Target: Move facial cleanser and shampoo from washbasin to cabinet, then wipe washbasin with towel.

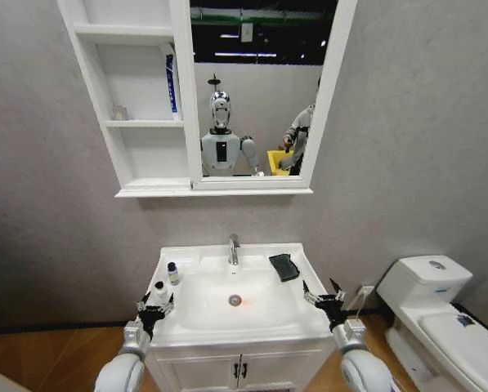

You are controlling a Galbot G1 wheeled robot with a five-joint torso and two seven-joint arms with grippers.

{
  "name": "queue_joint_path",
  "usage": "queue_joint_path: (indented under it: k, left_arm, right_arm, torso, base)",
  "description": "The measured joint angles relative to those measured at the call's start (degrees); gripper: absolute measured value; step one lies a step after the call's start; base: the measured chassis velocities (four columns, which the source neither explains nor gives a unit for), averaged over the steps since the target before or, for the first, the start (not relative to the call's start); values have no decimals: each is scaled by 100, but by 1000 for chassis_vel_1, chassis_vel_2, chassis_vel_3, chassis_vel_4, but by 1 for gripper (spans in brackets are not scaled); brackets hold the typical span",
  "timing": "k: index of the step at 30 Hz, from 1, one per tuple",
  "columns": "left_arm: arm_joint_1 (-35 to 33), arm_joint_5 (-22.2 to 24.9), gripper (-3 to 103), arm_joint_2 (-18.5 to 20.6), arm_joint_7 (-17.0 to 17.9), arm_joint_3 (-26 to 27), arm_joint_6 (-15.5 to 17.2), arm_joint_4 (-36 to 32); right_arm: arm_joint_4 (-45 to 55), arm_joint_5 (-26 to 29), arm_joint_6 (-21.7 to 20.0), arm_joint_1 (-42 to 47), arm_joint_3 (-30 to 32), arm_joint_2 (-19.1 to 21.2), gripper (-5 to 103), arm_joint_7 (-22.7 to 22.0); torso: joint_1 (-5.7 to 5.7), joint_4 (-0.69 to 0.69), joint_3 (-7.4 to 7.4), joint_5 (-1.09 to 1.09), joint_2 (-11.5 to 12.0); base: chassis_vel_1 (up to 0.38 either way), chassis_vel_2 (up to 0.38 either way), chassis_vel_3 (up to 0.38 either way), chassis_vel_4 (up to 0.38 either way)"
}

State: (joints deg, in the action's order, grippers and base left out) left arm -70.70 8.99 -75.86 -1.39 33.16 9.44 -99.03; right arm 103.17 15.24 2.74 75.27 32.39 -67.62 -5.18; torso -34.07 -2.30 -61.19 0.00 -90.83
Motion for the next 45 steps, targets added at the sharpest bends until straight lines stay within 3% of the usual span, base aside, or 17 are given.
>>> queue_joint_path:
  k: [4,6,7,9,11,14,25,30,31,32,34,35,38,39,41,42,45]
  left_arm:
    - [50,61,71,-2,-23,23,-10,85]
    - [52,91,54,25,-77,53,-35,118]
    - [52,91,54,25,-77,53,-35,118]
    - [33,108,44,52,-109,69,-53,111]
    - [21,120,44,68,-116,75,-54,82]
    - [-8,187,30,141,-119,79,-47,-92]
    - [-66,457,28,538,-24,151,123,-802]
    - [125,1002,28,1003,173,218,452,-1372]
    - [323,1435,28,1312,316,207,702,-1594]
    - [323,1435,28,1312,316,207,702,-1594]
    - [801,2383,28,2106,728,190,1327,-1877]
    - [801,2383,28,2106,728,190,1327,-1877]
    - [1465,3660,28,3118,1262,121,2013,-1966]
    - [1465,3660,28,3118,1262,121,2013,-1966]
    - [2221,4539,28,3809,1510,-38,2397,-1856]
    - [2221,4539,28,3809,1510,-38,2397,-1856]
    - [3403,5448,28,4353,1706,-490,2680,-1455]
  right_arm:
    - [0,-1,12,25,11,0,100,6]
    - [10,-2,26,55,20,-9,100,15]
    - [10,-2,26,55,20,-9,100,15]
    - [52,-3,36,85,21,-27,100,28]
    - [88,-3,36,106,23,-42,100,31]
    - [262,1,32,234,58,-111,100,32]
    - [456,51,40,458,139,-162,100,20]
    - [519,60,88,586,158,-214,100,20]
    - [561,51,145,676,185,-254,100,21]
    - [561,51,145,676,185,-254,100,21]
    - [662,-60,287,864,240,-338,100,34]
    - [662,-60,287,864,240,-338,100,34]
    - [752,-142,370,1002,242,-414,100,50]
    - [752,-142,370,1002,242,-414,100,50]
    - [820,-195,411,1071,204,-460,100,67]
    - [820,-195,411,1071,204,-460,100,67]
    - [960,-306,481,1190,171,-523,100,112]
  torso:
    - [0,0,0,0,0]
    - [1,0,0,0,0]
    - [1,0,0,0,0]
    - [1,1,0,0,-1]
    - [1,1,0,-1,0]
    - [1,1,0,-1,-1]
    - [1,1,0,-2,-1]
    - [1,2,0,0,-1]
    - [1,0,1,-2,-2]
    - [1,0,1,-2,-2]
    - [1,-1,1,-2,-2]
    - [1,-1,1,-2,-2]
    - [1,1,0,0,-1]
    - [1,1,0,0,-1]
    - [1,2,0,-1,-1]
    - [1,2,0,-1,-1]
    - [0,2,0,-1,-2]
  base:
    - [0,0,0,0]
    - [0,0,0,0]
    - [0,0,0,0]
    - [0,0,0,0]
    - [0,0,0,0]
    - [0,0,0,0]
    - [0,0,0,0]
    - [0,0,0,0]
    - [0,0,0,0]
    - [0,0,0,0]
    - [0,0,0,0]
    - [0,0,0,0]
    - [0,0,0,0]
    - [0,0,0,0]
    - [0,0,0,0]
    - [0,0,0,0]
    - [0,0,0,0]
